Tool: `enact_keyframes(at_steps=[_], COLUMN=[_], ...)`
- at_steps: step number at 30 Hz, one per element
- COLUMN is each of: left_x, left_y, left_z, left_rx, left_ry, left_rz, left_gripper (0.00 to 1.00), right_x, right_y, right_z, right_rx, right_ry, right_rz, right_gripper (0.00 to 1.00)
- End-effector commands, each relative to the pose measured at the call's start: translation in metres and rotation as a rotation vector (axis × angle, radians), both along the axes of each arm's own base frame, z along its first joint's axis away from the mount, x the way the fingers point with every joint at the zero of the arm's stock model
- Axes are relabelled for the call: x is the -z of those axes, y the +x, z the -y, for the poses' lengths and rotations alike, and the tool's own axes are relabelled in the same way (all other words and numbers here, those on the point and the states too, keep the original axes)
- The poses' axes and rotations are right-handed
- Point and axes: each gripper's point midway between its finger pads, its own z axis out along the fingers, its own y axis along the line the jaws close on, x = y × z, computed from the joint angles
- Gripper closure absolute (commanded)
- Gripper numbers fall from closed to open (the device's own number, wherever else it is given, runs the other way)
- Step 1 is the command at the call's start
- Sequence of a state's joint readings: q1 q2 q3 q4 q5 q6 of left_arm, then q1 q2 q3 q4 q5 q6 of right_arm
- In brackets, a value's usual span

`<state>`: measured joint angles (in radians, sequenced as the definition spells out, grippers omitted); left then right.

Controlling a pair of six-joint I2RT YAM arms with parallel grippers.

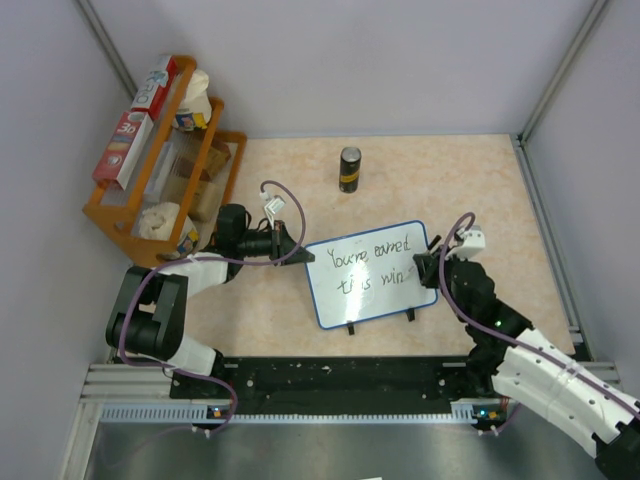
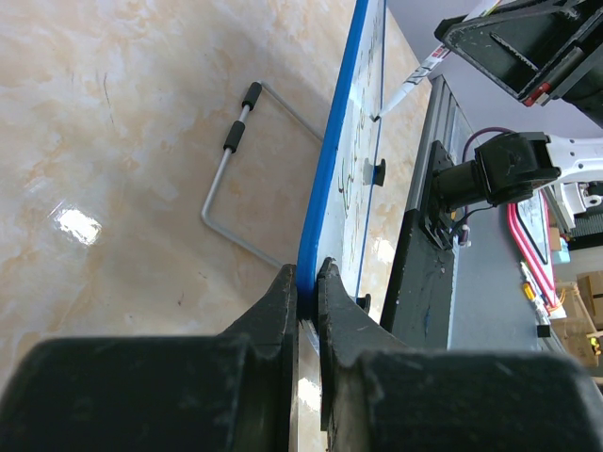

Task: Write a sentence on the whiteboard
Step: Place the whiteboard at the center of the board.

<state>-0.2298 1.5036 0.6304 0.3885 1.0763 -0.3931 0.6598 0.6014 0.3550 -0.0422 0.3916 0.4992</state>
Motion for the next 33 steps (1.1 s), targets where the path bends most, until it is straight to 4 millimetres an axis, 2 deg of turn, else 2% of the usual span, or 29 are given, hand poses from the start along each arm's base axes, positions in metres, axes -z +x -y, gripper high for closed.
enact_keyframes(at_steps=[1, 5, 11, 15, 22, 23, 26, 27, 31, 33], left_x=[0.039, 0.039, 0.038, 0.037, 0.034, 0.034, 0.028, 0.028, 0.014, 0.011], left_y=[0.003, 0.003, 0.003, 0.003, 0.003, 0.003, 0.004, 0.004, 0.006, 0.006], left_z=[-0.005, -0.005, -0.005, -0.005, -0.005, -0.006, -0.006, -0.007, -0.010, -0.012], left_rx=[-0.045, -0.045, -0.045, -0.044, -0.046, -0.050, -0.058, -0.067, -0.104, -0.125], left_ry=[0.117, 0.117, 0.117, 0.115, 0.112, 0.114, 0.114, 0.117, 0.111, 0.111], left_rz=[0.005, 0.005, 0.007, 0.011, 0.022, 0.024, 0.050, 0.055, 0.108, 0.121], left_gripper=[1.00, 1.00, 1.00, 1.00, 0.99, 0.95, 0.73, 0.61, 0.41, 0.34], right_x=[0.006, -0.006, -0.042, -0.055, -0.049, -0.047, -0.046, -0.045, -0.042, -0.044], right_y=[-0.002, -0.002, -0.008, -0.013, -0.016, -0.016, -0.017, -0.018, -0.022, -0.025], right_z=[0.003, 0.006, 0.009, 0.013, 0.014, 0.013, 0.011, 0.010, 0.007, 0.005], right_rx=[0.005, 0.020, 0.020, 0.021, 0.015, 0.014, 0.005, -0.003, -0.021, -0.039], right_ry=[0.002, 0.029, 0.114, 0.143, 0.143, 0.140, 0.145, 0.148, 0.154, 0.168], right_rz=[-0.012, 0.017, 0.102, 0.137, 0.125, 0.118, 0.111, 0.105, 0.077, 0.068], right_gripper=[1.00, 1.00, 1.00, 1.00, 1.00, 1.00, 1.00, 1.00, 1.00, 1.00])
